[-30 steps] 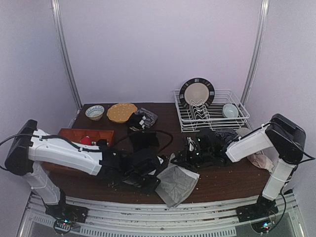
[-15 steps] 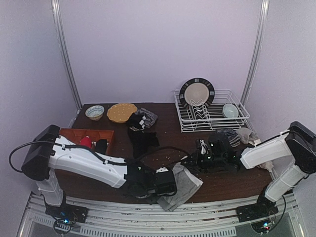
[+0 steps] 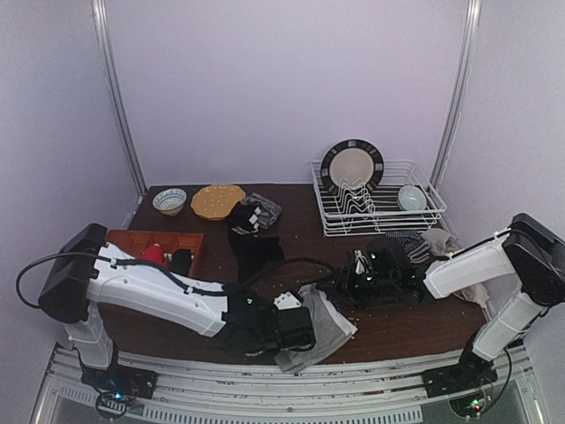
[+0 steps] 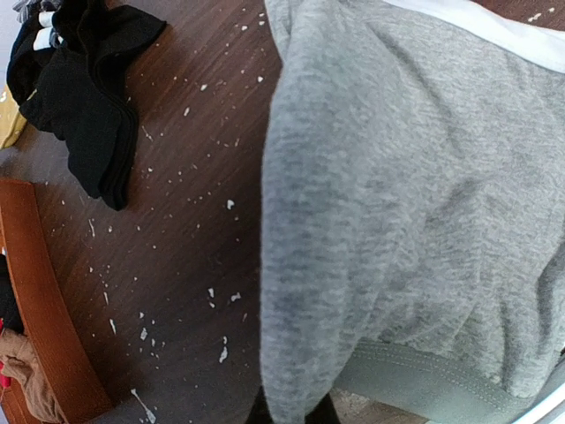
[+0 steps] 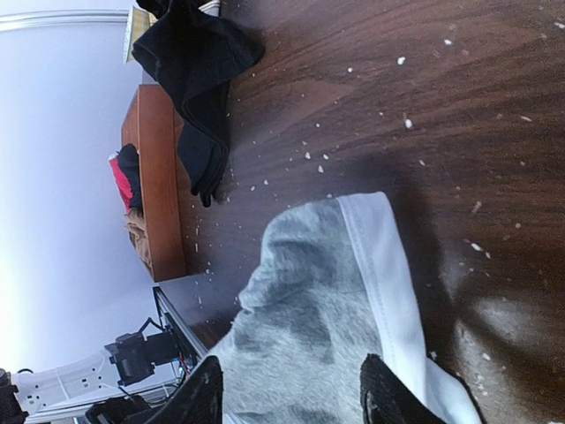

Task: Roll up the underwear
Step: Fold the underwear at the center of the board.

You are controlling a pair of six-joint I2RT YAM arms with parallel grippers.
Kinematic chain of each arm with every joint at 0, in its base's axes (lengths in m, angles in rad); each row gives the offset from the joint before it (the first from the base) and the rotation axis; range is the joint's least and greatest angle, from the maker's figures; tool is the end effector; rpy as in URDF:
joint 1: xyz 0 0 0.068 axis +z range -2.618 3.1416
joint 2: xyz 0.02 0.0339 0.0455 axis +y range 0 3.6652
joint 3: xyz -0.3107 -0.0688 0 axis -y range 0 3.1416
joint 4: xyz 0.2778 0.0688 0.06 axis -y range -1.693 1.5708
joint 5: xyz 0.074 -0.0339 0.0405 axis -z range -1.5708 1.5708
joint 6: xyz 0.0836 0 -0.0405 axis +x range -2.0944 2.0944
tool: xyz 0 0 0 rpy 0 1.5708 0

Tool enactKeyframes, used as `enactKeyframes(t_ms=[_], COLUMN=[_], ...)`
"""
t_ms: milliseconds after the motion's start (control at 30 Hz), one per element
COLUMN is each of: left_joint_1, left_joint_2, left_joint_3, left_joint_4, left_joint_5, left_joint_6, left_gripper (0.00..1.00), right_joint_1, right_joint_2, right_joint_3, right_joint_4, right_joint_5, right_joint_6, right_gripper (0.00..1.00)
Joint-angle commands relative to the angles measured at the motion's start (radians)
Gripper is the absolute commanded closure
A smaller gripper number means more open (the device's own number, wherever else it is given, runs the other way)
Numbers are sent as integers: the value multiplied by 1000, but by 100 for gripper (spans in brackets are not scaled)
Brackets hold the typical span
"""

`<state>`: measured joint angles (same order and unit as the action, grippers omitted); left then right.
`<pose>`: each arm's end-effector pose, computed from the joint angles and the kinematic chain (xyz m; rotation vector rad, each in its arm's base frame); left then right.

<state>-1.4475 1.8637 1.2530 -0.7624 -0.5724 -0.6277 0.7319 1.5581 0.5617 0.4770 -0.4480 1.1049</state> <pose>0.0941 -0.3914 0.1594 0.9467 2.3654 0.1634 0.2339 0.2588 0.1494 0.1350 2.4480 1.4567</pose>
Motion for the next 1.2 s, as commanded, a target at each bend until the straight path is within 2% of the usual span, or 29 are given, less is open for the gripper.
enactKeyframes(t_ms=[0, 267, 467, 733, 867, 1067, 1167], left_joint_1=[-11, -10, -8, 23, 57, 82, 82], left_joint_2=[-17, -11, 3, -24, -28, -48, -69], left_joint_3=[-9, -34, -71, -167, -183, -190, -214], left_joint_4=[-9, 7, 89, 278, 312, 318, 360], left_joint_5=[-58, -52, 41, 173, 196, 167, 168], left_joint_6=[-33, -69, -80, -104, -108, -114, -109], left_gripper=[100, 100, 100, 100, 100, 100, 100], right_joint_1=[18, 70, 45, 3, -24, 21, 52], right_joint_2=[50, -4, 127, 275, 339, 246, 250], right_joint_3=[95, 141, 146, 339, 474, 568, 606], right_joint_4=[-47, -316, -271, -409, -482, -646, -660], right_joint_5=[-17, 105, 63, 64, 28, 119, 124], right_joint_6=[36, 49, 18, -123, -196, -231, -215], right_gripper=[48, 47, 48, 50, 51, 49, 48])
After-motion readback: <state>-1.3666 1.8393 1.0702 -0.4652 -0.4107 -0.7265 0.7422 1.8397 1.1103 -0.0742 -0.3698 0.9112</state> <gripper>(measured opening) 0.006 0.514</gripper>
